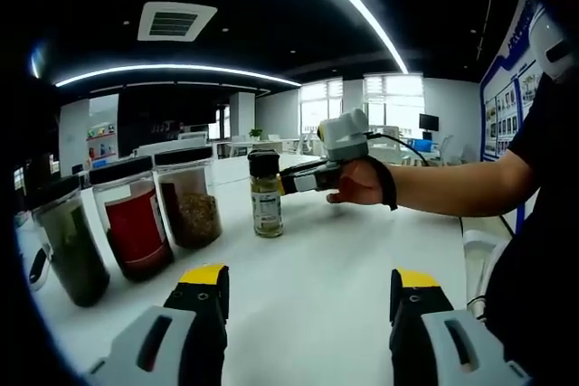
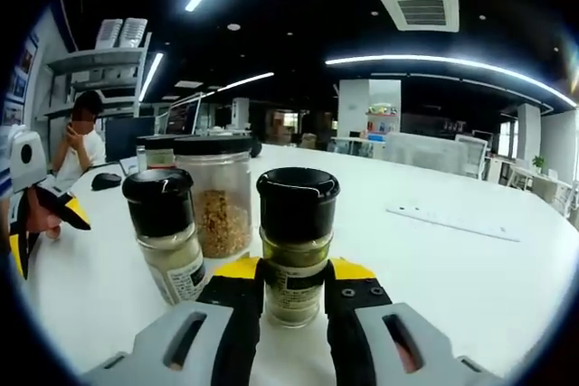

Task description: Pick up the mixed condiments and ingredients on the table and sort them into separate groups

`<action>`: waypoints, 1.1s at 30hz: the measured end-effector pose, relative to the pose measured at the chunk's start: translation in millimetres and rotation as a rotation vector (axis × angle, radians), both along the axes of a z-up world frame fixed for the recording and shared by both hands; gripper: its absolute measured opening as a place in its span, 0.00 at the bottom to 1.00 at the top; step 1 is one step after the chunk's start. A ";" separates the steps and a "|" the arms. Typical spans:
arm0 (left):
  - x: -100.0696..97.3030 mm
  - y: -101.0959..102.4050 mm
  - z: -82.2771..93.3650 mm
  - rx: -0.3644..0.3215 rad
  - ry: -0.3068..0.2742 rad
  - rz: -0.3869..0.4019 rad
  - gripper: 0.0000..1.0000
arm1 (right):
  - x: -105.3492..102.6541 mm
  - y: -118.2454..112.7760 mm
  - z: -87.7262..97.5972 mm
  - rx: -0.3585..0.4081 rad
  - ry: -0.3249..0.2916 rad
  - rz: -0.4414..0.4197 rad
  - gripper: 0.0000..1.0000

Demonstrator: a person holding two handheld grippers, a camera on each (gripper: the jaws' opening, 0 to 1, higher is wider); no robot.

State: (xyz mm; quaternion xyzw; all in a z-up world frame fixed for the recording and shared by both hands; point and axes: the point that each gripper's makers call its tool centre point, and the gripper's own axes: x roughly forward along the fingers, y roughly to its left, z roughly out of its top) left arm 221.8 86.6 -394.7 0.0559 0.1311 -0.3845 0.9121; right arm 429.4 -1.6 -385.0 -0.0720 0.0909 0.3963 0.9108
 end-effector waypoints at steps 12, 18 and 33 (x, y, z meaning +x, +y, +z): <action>0.9 0.8 -0.2 0.003 0.000 0.004 0.71 | 1.4 -6.6 5.1 0.000 -0.012 -0.012 0.27; 0.4 -3.2 0.0 0.004 -0.002 -0.004 0.71 | 10.1 -42.5 15.3 -0.010 -0.039 -0.130 0.27; -0.6 -16.2 -1.0 0.009 -0.002 -0.036 0.71 | 21.7 -148.6 10.4 -0.003 0.008 -0.412 0.27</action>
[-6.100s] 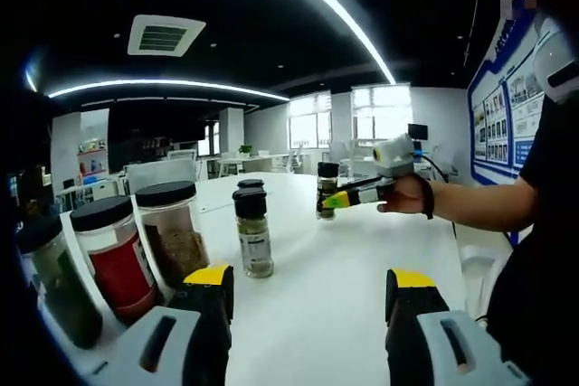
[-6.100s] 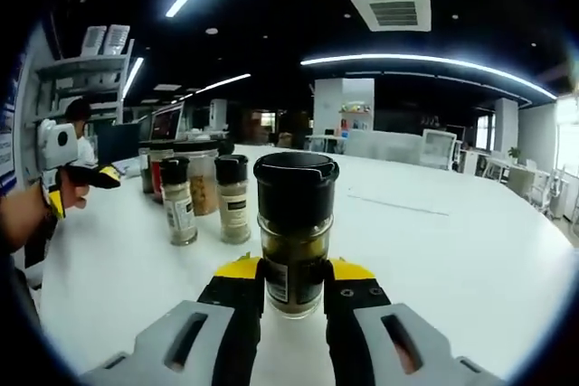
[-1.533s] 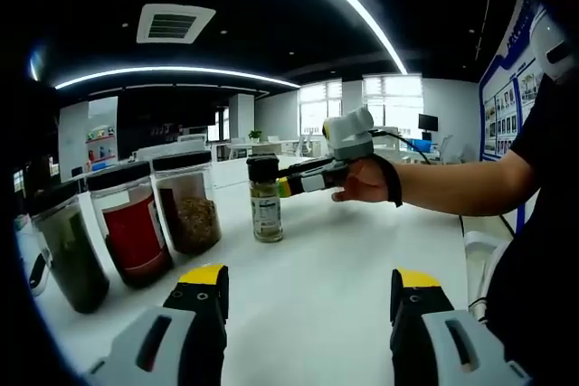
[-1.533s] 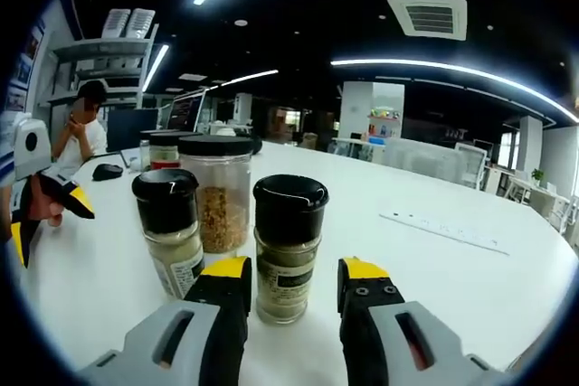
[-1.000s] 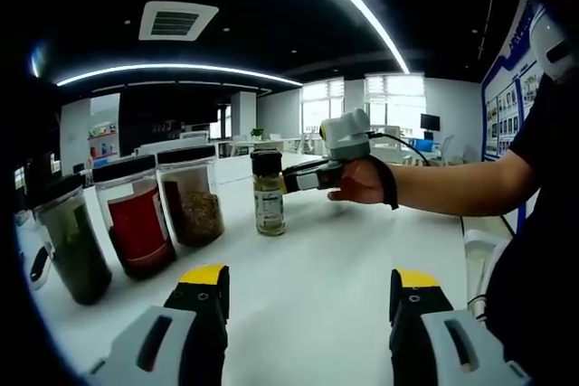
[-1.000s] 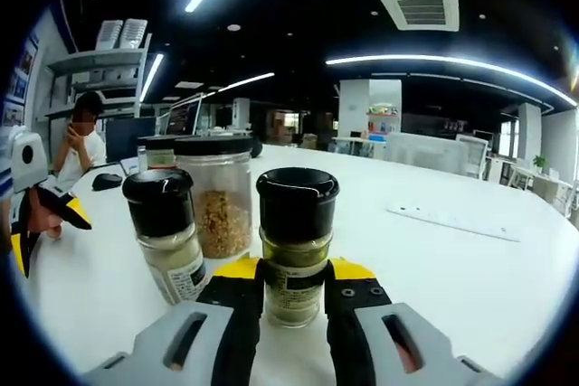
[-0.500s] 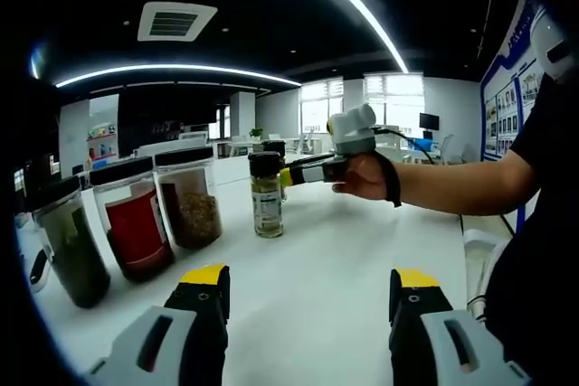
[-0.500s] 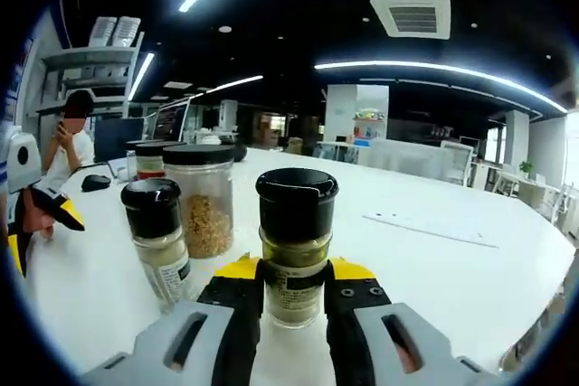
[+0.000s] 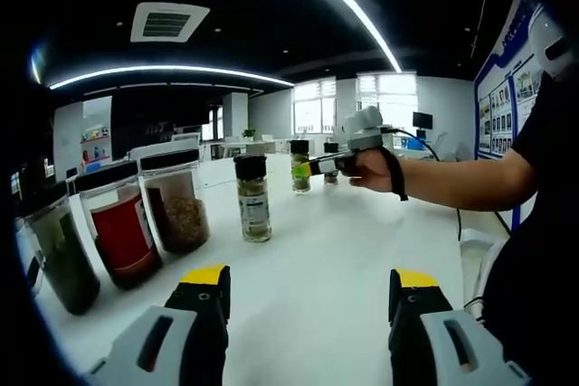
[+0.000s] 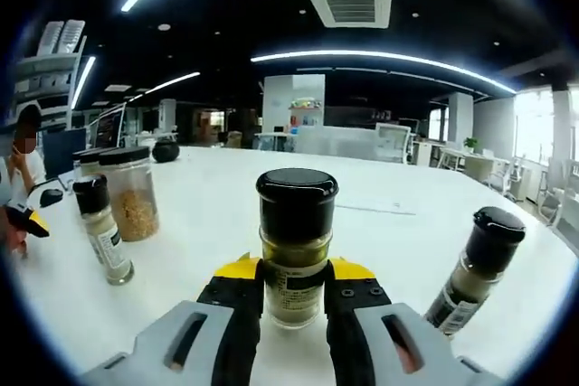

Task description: Pick up the mixed condiments and ingredients on the table and sort them into separate groups

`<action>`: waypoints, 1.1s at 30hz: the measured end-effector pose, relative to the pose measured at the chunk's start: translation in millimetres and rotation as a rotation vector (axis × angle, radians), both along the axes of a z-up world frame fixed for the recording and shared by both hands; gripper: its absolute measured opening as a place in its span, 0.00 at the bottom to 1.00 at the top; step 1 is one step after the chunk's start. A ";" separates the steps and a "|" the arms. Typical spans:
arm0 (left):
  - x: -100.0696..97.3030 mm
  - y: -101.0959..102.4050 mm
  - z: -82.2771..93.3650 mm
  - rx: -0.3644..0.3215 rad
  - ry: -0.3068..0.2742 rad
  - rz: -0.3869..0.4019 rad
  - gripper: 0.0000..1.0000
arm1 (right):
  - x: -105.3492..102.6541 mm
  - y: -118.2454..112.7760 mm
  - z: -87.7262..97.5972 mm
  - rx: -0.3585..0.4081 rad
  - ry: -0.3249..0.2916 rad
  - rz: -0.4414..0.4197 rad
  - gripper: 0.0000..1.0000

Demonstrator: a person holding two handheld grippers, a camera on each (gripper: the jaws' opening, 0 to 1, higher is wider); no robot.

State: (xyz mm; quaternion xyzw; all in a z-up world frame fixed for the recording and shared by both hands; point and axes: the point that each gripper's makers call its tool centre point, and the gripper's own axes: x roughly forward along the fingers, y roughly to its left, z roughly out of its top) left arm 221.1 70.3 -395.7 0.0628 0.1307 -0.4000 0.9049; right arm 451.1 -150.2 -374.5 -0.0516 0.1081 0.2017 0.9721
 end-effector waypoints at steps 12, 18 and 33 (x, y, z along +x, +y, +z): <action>-0.8 -10.4 -0.8 0.011 0.002 -0.023 0.71 | -0.6 -35.3 -4.4 -0.006 0.013 -0.081 0.27; 0.4 -12.1 -2.8 0.023 0.010 -0.025 0.71 | -1.3 -45.8 -6.3 -0.039 0.004 -0.099 0.27; 1.1 -20.1 -2.5 0.022 0.016 -0.046 0.71 | -1.4 -58.4 -9.1 0.000 0.001 -0.127 0.27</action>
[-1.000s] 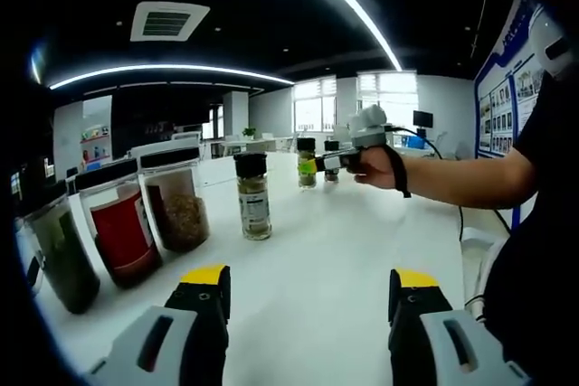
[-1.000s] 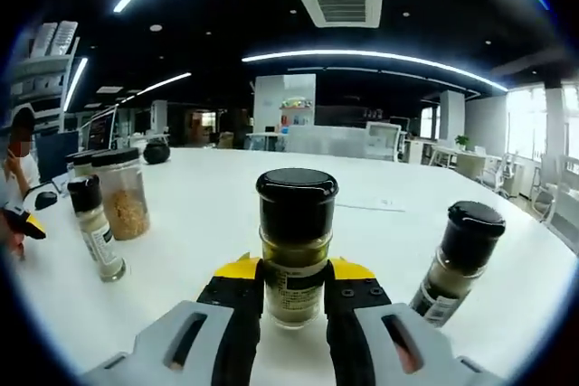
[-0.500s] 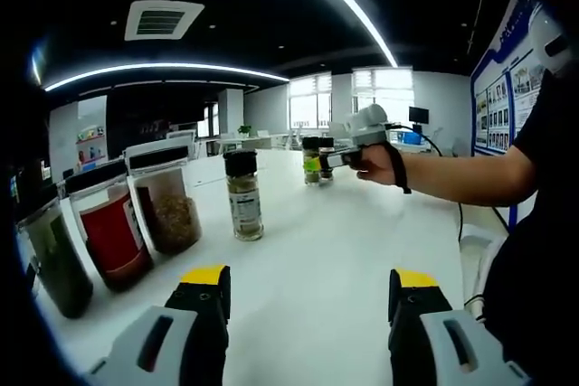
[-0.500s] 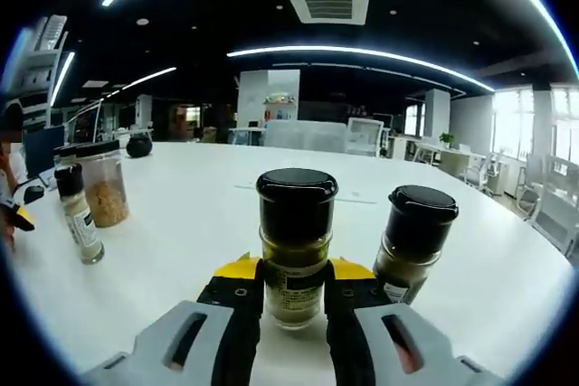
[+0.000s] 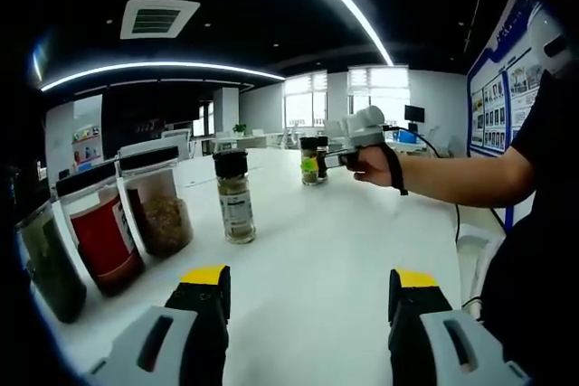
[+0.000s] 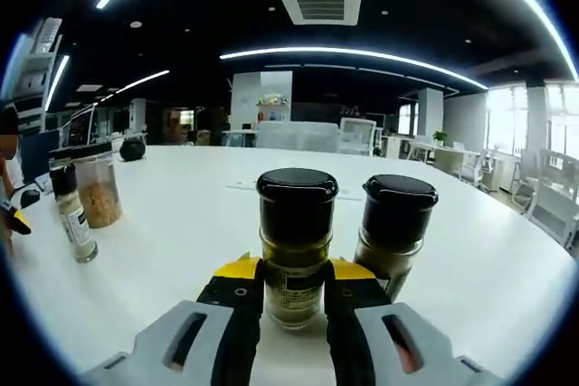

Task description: Pick up the mixed condiments and ingredients on the table and sort them into separate groups

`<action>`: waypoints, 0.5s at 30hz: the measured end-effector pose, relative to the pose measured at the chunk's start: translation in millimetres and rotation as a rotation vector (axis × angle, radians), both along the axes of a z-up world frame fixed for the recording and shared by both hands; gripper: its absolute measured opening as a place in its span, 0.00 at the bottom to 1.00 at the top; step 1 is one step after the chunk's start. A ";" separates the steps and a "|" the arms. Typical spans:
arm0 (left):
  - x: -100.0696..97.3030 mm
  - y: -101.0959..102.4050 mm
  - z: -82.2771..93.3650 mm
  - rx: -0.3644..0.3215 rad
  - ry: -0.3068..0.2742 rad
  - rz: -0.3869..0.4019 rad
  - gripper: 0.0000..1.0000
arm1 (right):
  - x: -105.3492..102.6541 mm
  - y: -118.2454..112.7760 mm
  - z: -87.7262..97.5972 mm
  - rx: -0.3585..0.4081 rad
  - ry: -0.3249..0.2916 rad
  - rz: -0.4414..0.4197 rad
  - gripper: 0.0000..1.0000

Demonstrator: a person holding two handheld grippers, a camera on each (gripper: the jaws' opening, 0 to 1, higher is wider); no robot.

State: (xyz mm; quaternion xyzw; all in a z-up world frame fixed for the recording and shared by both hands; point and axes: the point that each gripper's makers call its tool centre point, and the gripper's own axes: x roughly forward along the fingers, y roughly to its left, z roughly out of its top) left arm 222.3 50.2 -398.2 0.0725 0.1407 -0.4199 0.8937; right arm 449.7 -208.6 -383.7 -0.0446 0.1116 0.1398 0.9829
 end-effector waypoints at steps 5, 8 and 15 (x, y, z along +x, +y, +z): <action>0.4 -0.2 -0.8 0.001 0.002 -0.001 0.71 | 0.0 -0.3 0.1 0.001 -0.019 0.001 0.27; -0.2 -1.6 -1.5 0.002 0.003 -0.004 0.71 | 0.1 -0.3 0.2 0.000 -0.024 0.005 0.28; -1.5 -3.5 -2.4 0.005 0.006 -0.010 0.71 | -1.4 -1.9 -0.1 -0.011 -0.005 0.003 0.28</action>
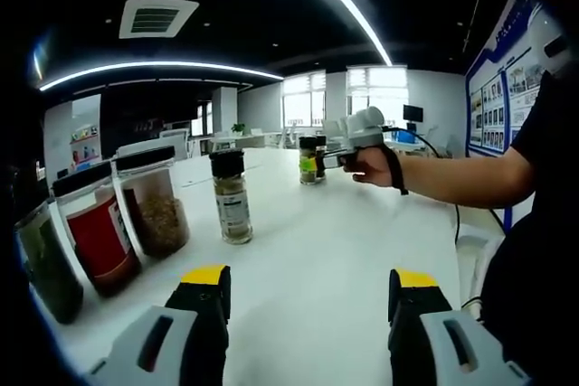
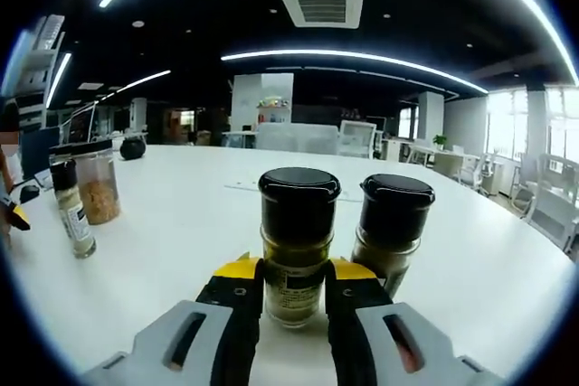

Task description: Pick up the mixed condiments and ingredients on the table and sort them into separate groups

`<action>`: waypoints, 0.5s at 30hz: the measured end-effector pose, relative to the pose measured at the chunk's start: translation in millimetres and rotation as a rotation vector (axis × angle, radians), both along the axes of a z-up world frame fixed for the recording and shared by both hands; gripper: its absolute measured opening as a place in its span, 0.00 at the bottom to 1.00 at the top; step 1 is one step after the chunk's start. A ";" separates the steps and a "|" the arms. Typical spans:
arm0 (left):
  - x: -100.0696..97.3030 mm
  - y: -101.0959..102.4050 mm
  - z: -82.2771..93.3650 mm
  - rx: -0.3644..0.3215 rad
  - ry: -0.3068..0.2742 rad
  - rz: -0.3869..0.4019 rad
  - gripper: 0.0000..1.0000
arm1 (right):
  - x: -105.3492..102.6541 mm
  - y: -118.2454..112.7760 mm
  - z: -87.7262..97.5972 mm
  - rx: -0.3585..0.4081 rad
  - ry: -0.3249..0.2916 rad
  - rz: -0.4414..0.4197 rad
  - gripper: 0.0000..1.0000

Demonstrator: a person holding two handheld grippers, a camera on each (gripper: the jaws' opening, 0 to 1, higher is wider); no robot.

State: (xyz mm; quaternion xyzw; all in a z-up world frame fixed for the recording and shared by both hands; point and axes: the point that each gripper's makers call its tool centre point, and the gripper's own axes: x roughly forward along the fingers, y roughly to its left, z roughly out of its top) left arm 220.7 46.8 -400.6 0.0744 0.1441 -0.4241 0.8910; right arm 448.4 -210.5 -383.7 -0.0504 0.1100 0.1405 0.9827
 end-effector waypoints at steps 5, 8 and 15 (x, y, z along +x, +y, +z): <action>-0.5 0.7 -0.5 -0.001 -0.001 0.002 0.71 | -8.6 -1.4 -3.2 -0.002 0.012 -0.001 0.30; -0.9 0.7 -0.9 -0.001 -0.001 0.002 0.71 | -14.9 -3.3 -0.1 0.010 0.006 -0.002 0.30; -1.3 2.9 -0.2 0.000 -0.003 0.003 0.71 | -34.9 -9.6 8.0 0.042 -0.014 0.010 0.32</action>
